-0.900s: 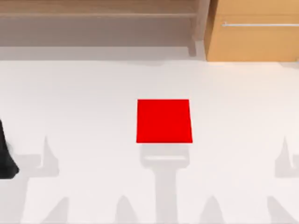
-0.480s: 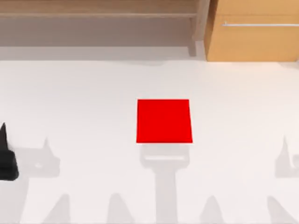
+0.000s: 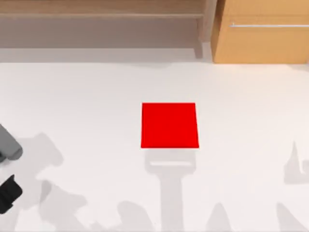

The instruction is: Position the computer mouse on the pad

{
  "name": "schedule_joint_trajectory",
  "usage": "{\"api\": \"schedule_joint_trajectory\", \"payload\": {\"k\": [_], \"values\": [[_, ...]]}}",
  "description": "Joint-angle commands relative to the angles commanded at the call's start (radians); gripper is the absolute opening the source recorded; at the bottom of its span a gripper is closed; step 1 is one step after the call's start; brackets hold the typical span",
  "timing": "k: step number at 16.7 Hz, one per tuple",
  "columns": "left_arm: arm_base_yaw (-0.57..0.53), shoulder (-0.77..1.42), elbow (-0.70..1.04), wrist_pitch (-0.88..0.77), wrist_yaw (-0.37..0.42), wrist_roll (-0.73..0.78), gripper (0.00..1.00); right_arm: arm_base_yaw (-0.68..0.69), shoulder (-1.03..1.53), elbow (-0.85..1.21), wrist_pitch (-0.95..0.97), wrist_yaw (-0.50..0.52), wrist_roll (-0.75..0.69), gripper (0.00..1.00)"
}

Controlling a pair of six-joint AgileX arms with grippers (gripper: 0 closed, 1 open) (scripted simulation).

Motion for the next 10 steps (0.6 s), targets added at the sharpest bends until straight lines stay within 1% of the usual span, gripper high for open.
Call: {"api": "schedule_joint_trajectory", "payload": {"k": [6, 10], "values": [[0.054, 0.591, 0.328, -0.331, -0.007, 0.619, 1.00, 0.000, 0.000, 0.000, 0.000, 0.000, 0.000, 1.00], [0.104, 0.858, 0.556, -0.491, -0.015, 0.938, 1.00, 0.000, 0.000, 0.000, 0.000, 0.000, 0.000, 1.00]]}}
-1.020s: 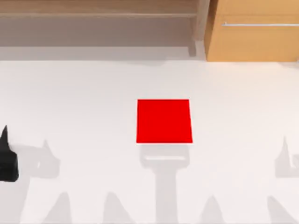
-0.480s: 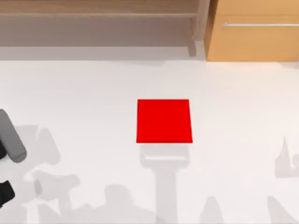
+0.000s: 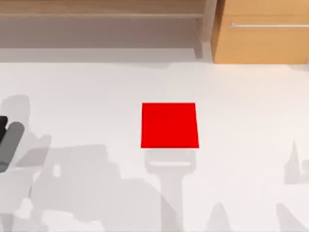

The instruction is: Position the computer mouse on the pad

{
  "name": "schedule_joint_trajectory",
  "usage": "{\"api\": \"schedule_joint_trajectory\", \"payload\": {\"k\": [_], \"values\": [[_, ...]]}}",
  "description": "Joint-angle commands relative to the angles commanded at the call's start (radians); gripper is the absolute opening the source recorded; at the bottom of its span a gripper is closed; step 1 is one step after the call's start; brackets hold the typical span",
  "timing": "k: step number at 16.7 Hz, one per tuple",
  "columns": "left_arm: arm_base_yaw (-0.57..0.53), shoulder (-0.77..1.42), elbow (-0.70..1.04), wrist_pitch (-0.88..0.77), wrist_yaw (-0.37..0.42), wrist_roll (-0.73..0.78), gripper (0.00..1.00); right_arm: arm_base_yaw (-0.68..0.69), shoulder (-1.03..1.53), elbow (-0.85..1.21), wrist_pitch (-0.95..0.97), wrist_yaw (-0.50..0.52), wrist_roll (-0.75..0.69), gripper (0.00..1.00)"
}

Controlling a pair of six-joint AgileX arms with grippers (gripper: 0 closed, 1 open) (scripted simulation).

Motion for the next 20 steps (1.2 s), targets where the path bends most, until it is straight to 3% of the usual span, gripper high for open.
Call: {"api": "schedule_joint_trajectory", "payload": {"k": [4, 8, 16, 20], "values": [[0.048, 0.118, 0.208, -0.085, -0.006, 0.194, 1.00, 0.000, 0.000, 0.000, 0.000, 0.000, 0.000, 1.00], [0.075, 0.136, 0.332, -0.110, -0.007, 0.268, 1.00, 0.000, 0.000, 0.000, 0.000, 0.000, 0.000, 1.00], [0.074, 0.140, 0.329, -0.093, -0.007, 0.270, 1.00, 0.000, 0.000, 0.000, 0.000, 0.000, 0.000, 1.00], [0.077, 0.203, 0.246, 0.055, -0.007, 0.271, 1.00, 0.000, 0.000, 0.000, 0.000, 0.000, 0.000, 1.00]]}}
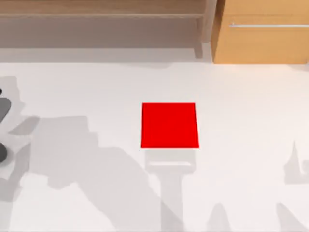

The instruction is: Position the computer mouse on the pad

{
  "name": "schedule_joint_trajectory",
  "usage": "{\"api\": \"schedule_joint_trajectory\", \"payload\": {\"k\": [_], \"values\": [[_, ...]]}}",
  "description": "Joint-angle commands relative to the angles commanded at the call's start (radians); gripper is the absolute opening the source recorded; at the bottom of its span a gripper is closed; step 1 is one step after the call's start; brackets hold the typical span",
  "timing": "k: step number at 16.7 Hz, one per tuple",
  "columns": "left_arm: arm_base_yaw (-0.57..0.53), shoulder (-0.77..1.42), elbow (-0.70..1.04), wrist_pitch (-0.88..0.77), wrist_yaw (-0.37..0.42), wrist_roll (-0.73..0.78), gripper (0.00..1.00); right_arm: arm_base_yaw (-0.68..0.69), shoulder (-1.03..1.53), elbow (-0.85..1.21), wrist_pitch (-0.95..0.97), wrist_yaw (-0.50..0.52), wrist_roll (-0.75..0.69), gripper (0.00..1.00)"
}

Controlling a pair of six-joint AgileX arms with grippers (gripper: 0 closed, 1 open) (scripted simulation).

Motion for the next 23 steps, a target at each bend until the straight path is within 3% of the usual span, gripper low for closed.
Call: {"api": "schedule_joint_trajectory", "payload": {"k": [5, 10, 23], "values": [[0.004, 0.087, -0.110, 0.197, 0.001, 0.006, 1.00, 0.000, 0.000, 0.000, 0.000, 0.000, 0.000, 1.00], [0.004, 0.093, -0.118, 0.209, 0.001, 0.007, 1.00, 0.000, 0.000, 0.000, 0.000, 0.000, 0.000, 1.00], [0.004, 0.093, -0.118, 0.209, 0.001, 0.007, 0.02, 0.000, 0.000, 0.000, 0.000, 0.000, 0.000, 1.00]]}}
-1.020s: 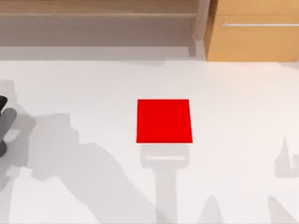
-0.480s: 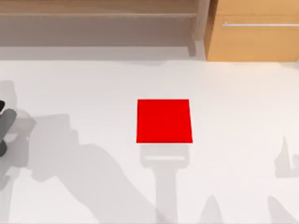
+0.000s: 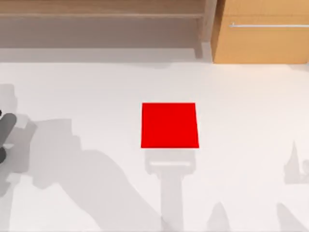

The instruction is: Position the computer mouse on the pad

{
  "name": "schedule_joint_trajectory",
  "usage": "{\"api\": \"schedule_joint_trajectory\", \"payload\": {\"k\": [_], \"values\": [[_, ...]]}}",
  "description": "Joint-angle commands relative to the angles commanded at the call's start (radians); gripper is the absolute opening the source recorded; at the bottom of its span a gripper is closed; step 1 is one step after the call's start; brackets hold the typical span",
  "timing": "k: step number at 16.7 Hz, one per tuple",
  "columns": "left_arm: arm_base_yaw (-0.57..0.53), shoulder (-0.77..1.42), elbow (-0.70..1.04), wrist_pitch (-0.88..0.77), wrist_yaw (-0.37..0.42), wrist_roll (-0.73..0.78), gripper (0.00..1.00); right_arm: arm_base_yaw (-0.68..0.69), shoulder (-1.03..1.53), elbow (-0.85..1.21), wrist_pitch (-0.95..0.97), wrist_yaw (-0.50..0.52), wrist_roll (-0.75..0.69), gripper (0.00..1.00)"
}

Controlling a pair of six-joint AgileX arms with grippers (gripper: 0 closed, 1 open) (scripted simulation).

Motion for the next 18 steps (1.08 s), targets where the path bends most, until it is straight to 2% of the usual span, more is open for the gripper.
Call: {"api": "schedule_joint_trajectory", "payload": {"k": [8, 9, 13, 18], "values": [[0.000, 0.000, 0.000, 0.000, 0.000, 0.000, 0.00, 0.000, 0.000, 0.000, 0.000, 0.000, 0.000, 1.00], [-0.004, -0.059, 0.012, -0.057, -0.020, -0.027, 0.00, 0.000, 0.000, 0.000, 0.000, 0.000, 0.000, 1.00], [-0.006, -0.086, 0.070, -0.133, -0.021, -0.022, 0.00, 0.000, 0.000, 0.000, 0.000, 0.000, 0.000, 1.00], [-0.006, -0.163, 0.210, -0.382, -0.021, -0.026, 0.00, 0.000, 0.000, 0.000, 0.000, 0.000, 0.000, 1.00]]}}
